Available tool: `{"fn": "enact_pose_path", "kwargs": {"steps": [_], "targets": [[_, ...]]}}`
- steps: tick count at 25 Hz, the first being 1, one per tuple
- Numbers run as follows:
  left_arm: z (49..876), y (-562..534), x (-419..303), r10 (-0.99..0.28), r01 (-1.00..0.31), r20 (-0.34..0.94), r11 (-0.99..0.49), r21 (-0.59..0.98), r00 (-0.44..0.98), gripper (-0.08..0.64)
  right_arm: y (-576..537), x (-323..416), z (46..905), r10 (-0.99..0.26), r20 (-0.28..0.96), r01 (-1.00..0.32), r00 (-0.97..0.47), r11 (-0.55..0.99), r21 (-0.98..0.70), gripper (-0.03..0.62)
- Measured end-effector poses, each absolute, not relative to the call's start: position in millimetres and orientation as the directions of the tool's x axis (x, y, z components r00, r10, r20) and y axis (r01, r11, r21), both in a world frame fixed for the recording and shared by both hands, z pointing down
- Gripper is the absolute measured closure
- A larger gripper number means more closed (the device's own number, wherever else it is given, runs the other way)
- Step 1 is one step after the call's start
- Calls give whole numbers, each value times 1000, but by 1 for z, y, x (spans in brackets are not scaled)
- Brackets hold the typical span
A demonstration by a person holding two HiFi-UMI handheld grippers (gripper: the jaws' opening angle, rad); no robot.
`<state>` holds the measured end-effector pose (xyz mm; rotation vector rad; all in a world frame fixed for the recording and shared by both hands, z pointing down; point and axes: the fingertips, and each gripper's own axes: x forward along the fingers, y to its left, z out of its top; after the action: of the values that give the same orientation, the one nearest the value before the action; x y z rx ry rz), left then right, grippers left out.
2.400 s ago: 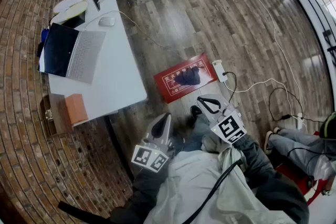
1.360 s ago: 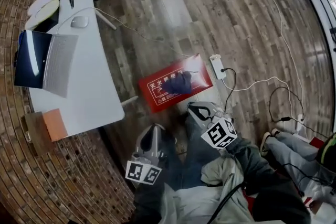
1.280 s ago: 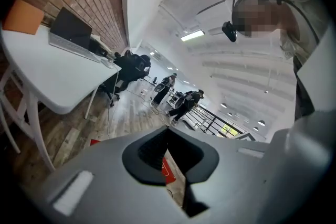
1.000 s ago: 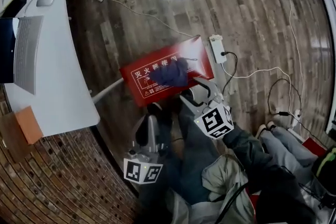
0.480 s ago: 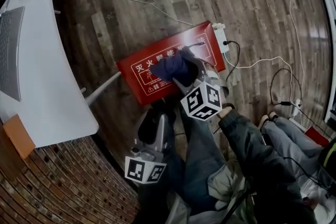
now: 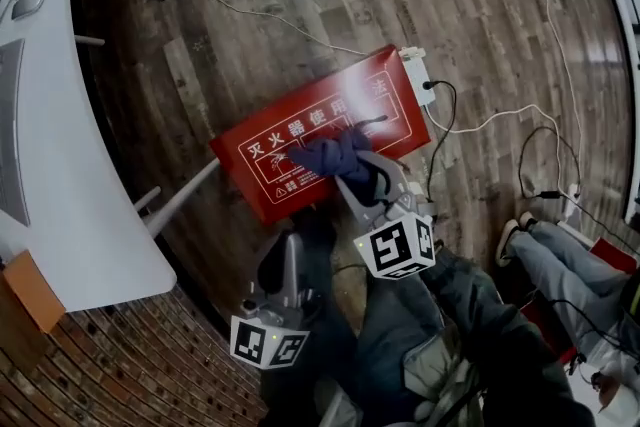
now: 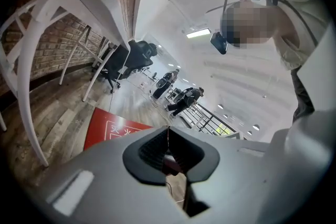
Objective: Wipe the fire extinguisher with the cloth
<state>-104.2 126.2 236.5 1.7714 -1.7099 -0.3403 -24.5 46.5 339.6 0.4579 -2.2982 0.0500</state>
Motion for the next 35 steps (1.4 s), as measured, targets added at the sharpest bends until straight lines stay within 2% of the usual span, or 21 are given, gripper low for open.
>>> {"fn": "enact_pose_path", "kwargs": {"steps": [4,6,8,11,16,20,23,25,29,31,33,35], "targets": [[244,104,-72,-959,-792,257,67,607,116,557,-12,50,313,-417,612,-523,-672,852,6,448],[248,90,-51,-958,-790,260,63,610,124,557,-53,103,317,-465,631,-638,-621,768,-62,448],[252,78,-31,-956,-788,260,58,613,132,557,-88,144,335,-452,659,-679,-602,724,-123,448],[262,60,-8,-955,-794,260,47,606,143,558,-111,162,379,-352,657,-644,-667,715,-271,448],[284,43,5,-951,-818,288,72,570,117,558,-85,126,473,-99,646,-478,-757,758,-443,448],[303,40,1,-954,-821,286,91,564,90,558,-78,116,534,18,562,-437,-827,609,-662,456],[316,37,1,-955,-812,285,98,575,87,560,-73,116,590,122,623,-439,-773,606,-664,459],[322,34,5,-955,-808,283,95,582,92,558,-76,113,625,169,647,-472,-743,553,-687,459],[323,24,15,-961,-794,252,62,605,117,560,-78,114,696,247,686,-610,-685,322,-724,457],[322,23,16,-962,-791,244,57,610,119,558,-76,116,712,271,677,-635,-685,233,-736,457],[322,23,16,-962,-792,244,57,608,119,558,-76,114,702,270,647,-599,-713,246,-762,459],[322,25,15,-962,-795,248,59,604,117,560,-77,110,664,260,576,-497,-775,311,-810,462]]}}
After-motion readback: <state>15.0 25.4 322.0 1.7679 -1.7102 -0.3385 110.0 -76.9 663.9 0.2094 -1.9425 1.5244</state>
